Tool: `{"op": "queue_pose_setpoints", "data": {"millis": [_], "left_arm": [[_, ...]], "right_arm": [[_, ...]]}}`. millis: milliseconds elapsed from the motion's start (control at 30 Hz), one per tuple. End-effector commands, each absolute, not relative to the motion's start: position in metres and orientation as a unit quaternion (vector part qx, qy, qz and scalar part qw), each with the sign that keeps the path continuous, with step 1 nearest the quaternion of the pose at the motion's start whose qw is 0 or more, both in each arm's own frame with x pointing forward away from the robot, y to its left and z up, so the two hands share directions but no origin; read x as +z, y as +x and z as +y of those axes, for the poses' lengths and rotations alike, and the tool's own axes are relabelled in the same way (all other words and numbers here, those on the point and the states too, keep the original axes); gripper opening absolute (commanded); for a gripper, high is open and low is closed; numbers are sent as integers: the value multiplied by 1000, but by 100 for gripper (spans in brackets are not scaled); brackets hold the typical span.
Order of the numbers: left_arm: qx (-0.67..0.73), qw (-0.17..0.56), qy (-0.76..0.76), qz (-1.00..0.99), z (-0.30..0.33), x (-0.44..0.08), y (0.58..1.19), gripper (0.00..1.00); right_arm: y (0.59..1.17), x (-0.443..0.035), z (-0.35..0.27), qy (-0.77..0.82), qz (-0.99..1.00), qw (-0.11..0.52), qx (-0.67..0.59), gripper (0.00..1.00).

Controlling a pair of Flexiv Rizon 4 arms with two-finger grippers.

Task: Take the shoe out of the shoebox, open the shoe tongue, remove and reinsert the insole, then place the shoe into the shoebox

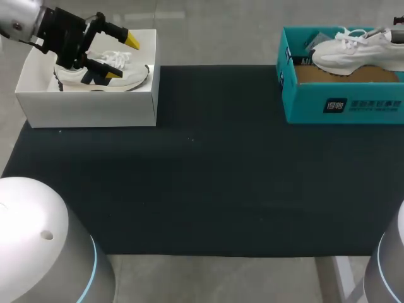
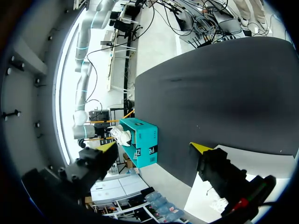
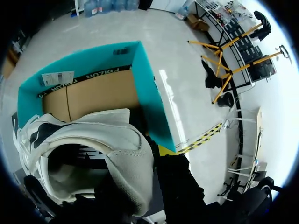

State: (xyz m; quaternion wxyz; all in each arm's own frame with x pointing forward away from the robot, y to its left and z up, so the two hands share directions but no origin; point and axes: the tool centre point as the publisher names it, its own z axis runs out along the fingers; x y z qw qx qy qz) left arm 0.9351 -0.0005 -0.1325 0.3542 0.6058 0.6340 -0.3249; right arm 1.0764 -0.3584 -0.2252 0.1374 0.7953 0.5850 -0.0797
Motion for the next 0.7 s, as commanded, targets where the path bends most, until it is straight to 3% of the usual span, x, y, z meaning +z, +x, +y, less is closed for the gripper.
{"op": "queue_pose_setpoints", "data": {"millis": [33,700], "left_arm": [[-324,354,606,634,0,-132,935,100],[-324,354,606,634,0,-132,935,100]], "right_arm": [[1073,-239,-360,798,581,140,-74,0],[1070,-302,-372,812,559,133,-99,0]]}}
